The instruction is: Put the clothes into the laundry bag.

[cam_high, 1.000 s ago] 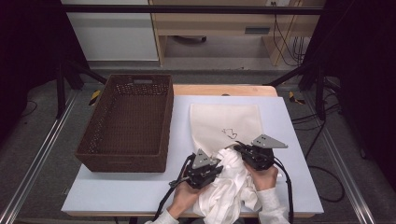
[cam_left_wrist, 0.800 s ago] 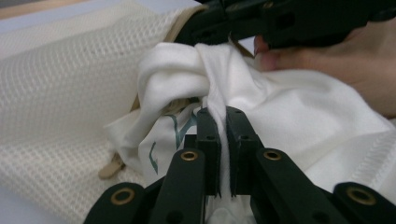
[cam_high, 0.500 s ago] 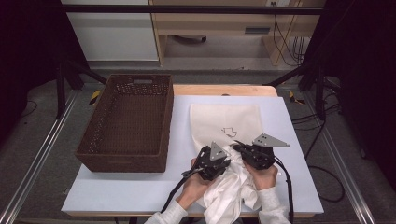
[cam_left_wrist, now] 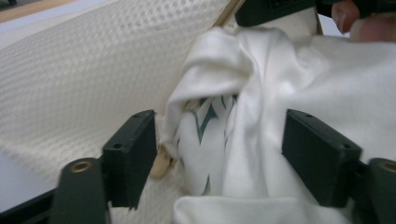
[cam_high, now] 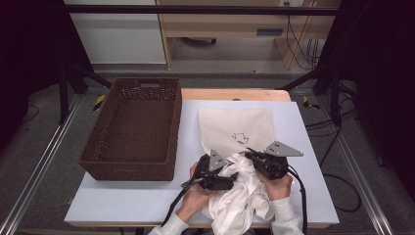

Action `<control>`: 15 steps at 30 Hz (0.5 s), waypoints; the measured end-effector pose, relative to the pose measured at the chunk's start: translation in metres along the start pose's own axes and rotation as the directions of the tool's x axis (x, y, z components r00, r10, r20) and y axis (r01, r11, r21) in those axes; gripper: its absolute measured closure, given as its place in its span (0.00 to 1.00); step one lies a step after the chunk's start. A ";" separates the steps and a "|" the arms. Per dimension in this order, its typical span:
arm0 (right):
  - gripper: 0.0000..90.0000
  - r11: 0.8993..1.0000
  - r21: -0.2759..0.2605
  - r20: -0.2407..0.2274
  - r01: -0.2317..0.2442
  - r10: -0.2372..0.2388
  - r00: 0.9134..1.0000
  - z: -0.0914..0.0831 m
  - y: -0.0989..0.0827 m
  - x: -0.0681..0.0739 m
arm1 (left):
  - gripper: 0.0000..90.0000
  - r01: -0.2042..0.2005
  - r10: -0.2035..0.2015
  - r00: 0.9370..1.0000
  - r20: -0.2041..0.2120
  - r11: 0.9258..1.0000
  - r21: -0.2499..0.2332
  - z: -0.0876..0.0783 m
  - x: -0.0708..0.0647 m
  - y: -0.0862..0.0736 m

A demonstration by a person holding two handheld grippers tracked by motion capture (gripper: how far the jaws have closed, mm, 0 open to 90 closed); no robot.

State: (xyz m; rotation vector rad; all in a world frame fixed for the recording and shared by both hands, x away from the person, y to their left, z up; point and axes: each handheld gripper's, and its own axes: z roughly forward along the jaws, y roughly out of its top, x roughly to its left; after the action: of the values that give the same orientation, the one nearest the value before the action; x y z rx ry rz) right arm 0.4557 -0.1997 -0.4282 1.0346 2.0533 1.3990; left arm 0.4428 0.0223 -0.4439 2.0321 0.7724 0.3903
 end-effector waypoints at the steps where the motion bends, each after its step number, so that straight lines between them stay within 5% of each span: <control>1: 0.96 1.000 0.000 0.000 0.000 0.000 1.000 0.000 0.000 0.000 | 0.26 0.005 -0.005 1.000 0.009 1.000 -0.001 -0.004 0.001 -0.002; 4: 0.96 1.000 0.001 0.010 -0.001 0.001 1.000 0.000 -0.001 -0.002 | 0.24 0.051 -0.050 0.998 0.048 0.999 -0.020 -0.021 0.002 -0.014; 7: 0.96 1.000 0.010 0.010 -0.002 0.002 1.000 0.002 -0.003 -0.001 | 0.27 0.101 -0.100 0.993 0.070 0.995 -0.013 -0.020 0.002 -0.020; 9: 0.96 1.000 0.011 0.009 -0.001 0.001 1.000 0.003 -0.003 -0.001 | 0.31 0.165 -0.165 0.979 0.122 0.986 0.004 -0.010 0.003 -0.027; 10: 0.96 1.000 0.014 0.008 -0.003 0.003 1.000 0.004 -0.004 -0.001 | 0.47 0.191 -0.190 0.971 0.148 0.982 0.008 -0.005 0.004 -0.028; 11: 0.96 1.000 0.014 0.008 -0.003 0.003 1.000 0.004 -0.004 -0.001 | 0.47 0.212 -0.210 0.961 0.178 0.977 0.007 -0.001 0.004 -0.030; 13: 0.96 1.000 0.019 0.004 -0.003 0.003 1.000 0.005 -0.005 0.000 | 0.73 0.217 -0.211 0.960 0.183 0.976 -0.009 0.003 0.003 -0.030; 14: 0.96 1.000 0.017 0.003 -0.004 0.004 1.000 0.006 -0.005 -0.001 | 0.73 0.210 -0.203 0.964 0.174 0.978 -0.022 0.002 0.001 -0.028; 15: 0.96 1.000 0.020 -0.007 -0.009 0.009 1.000 0.007 -0.006 -0.001 | 0.87 0.192 -0.186 0.971 0.151 0.981 -0.024 0.001 -0.002 -0.025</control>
State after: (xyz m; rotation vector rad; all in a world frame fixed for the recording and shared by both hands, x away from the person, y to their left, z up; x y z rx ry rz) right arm 0.4593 -0.1977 -0.4365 1.0504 2.0736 1.3911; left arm 0.4322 0.0307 -0.4654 1.9082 0.8504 0.1419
